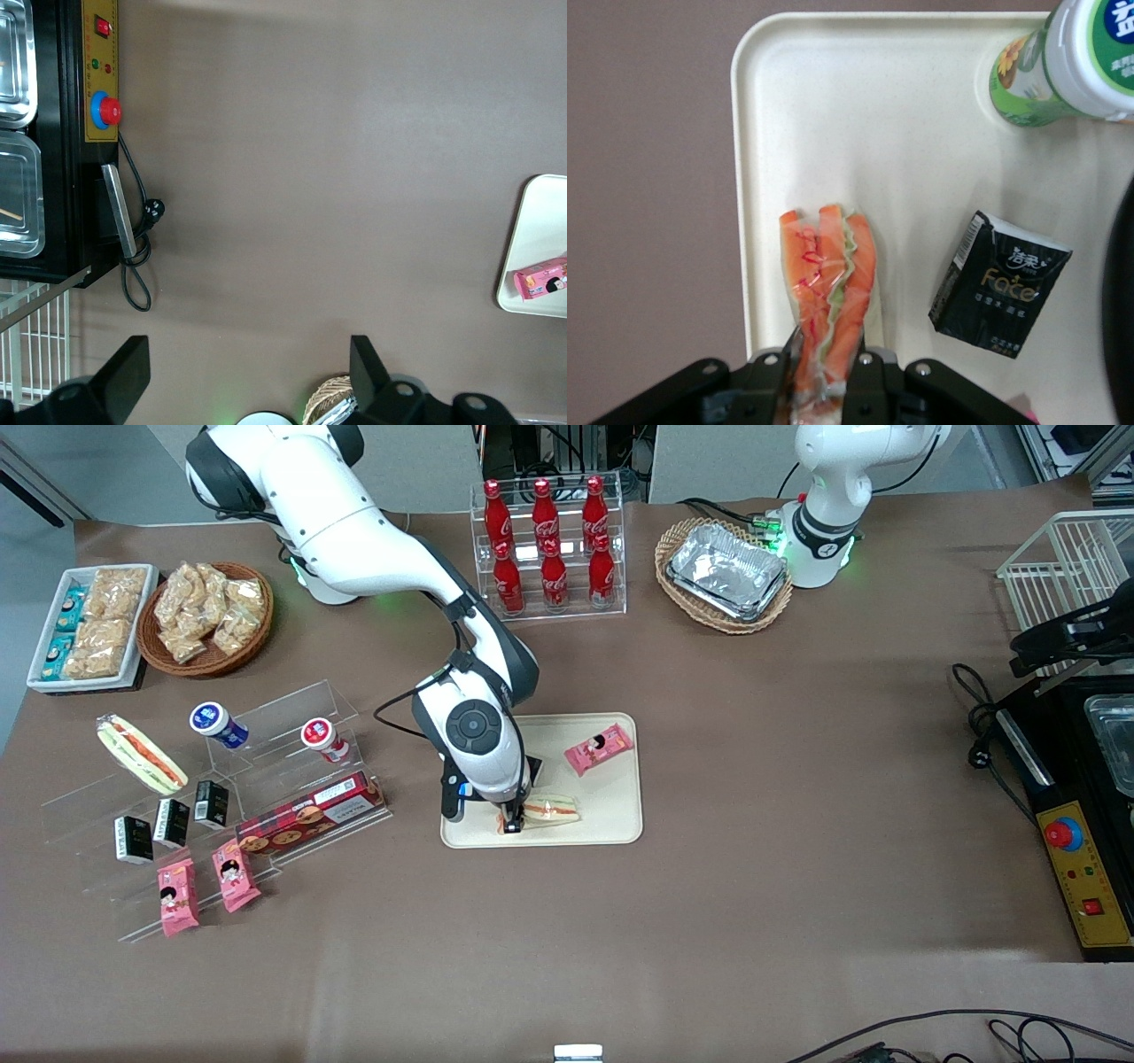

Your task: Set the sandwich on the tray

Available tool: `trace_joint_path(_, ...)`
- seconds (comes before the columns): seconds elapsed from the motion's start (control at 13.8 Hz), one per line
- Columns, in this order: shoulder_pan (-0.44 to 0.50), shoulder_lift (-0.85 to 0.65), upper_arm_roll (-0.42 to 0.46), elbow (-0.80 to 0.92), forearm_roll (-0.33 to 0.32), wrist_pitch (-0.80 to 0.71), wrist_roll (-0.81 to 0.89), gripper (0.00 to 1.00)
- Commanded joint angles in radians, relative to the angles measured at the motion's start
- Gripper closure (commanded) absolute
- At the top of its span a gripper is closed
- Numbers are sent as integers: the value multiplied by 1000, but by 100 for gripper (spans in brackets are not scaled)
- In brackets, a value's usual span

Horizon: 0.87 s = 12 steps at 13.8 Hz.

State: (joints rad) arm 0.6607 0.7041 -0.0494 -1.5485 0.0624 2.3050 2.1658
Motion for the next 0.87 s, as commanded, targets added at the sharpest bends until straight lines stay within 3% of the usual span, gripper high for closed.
trace_joint_path(0.0, 2, 9, -7, 10, -9, 14, -4, 55)
trace_joint_path(0.07, -1, 11, -9, 11, -7, 14, -3, 29)
trace_joint_path(0.15, -3, 12, -9, 13, -4, 14, 8, 11)
trace_joint_path(0.22, -3, 11, -9, 19, -3, 14, 11, 3)
trace_joint_path(0.8, -55, -96, -14, 33, 7, -108, -38, 0)
